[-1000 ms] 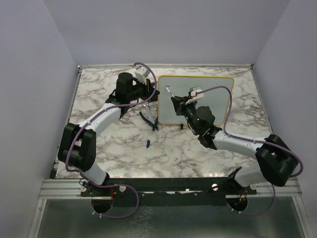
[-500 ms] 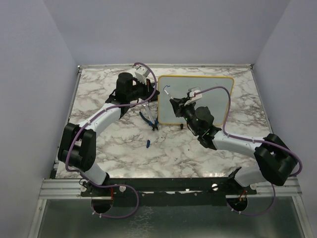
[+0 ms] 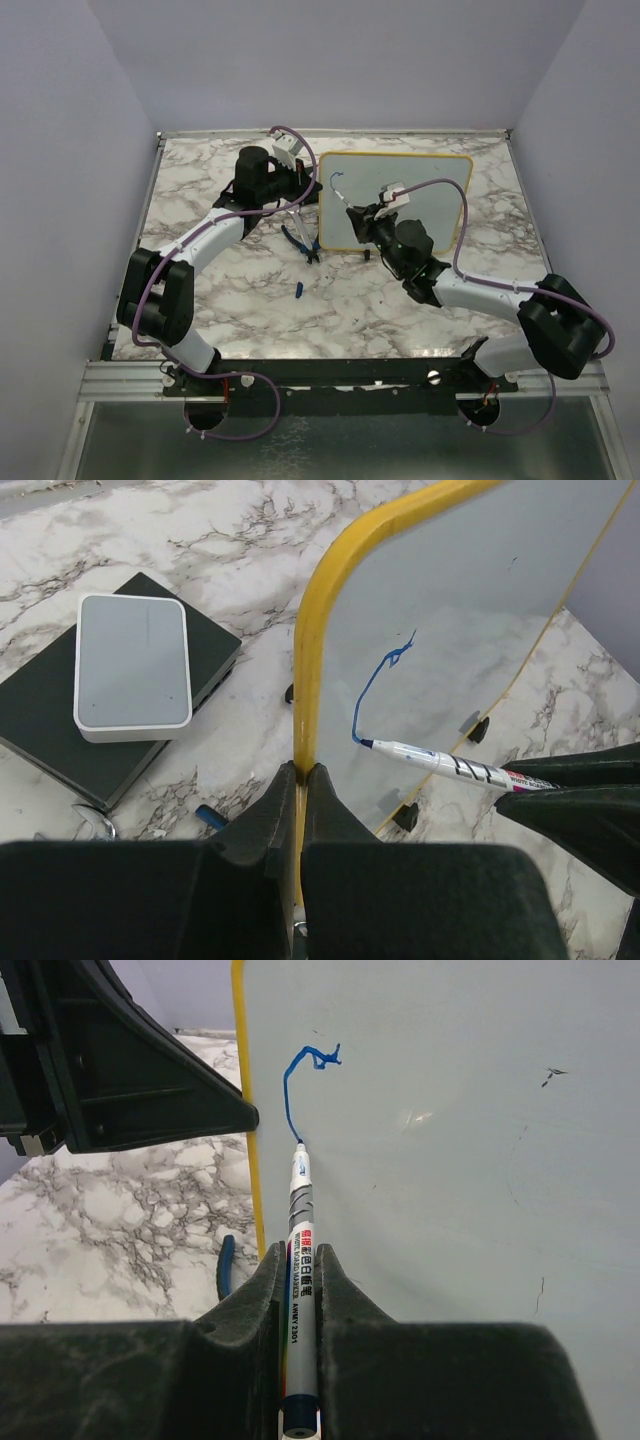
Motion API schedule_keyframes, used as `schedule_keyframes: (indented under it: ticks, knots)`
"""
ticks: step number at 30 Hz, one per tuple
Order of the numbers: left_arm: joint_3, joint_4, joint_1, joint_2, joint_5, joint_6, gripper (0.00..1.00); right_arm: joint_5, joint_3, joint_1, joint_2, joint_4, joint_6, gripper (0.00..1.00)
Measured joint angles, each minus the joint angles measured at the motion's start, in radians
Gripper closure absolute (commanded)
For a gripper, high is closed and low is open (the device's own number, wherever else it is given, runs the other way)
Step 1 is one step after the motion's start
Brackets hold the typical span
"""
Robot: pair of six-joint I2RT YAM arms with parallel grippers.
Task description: Write a sentence on the whiteboard
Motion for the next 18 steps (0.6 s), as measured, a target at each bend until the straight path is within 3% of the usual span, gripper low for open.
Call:
schedule_keyframes:
  ticks: [18]
  knots:
    - [0.000, 0.000, -0.002, 0.000, 0.000, 0.003, 1.00, 0.014, -0.053, -0.002, -0.086, -0.036, -0.007, 0.99]
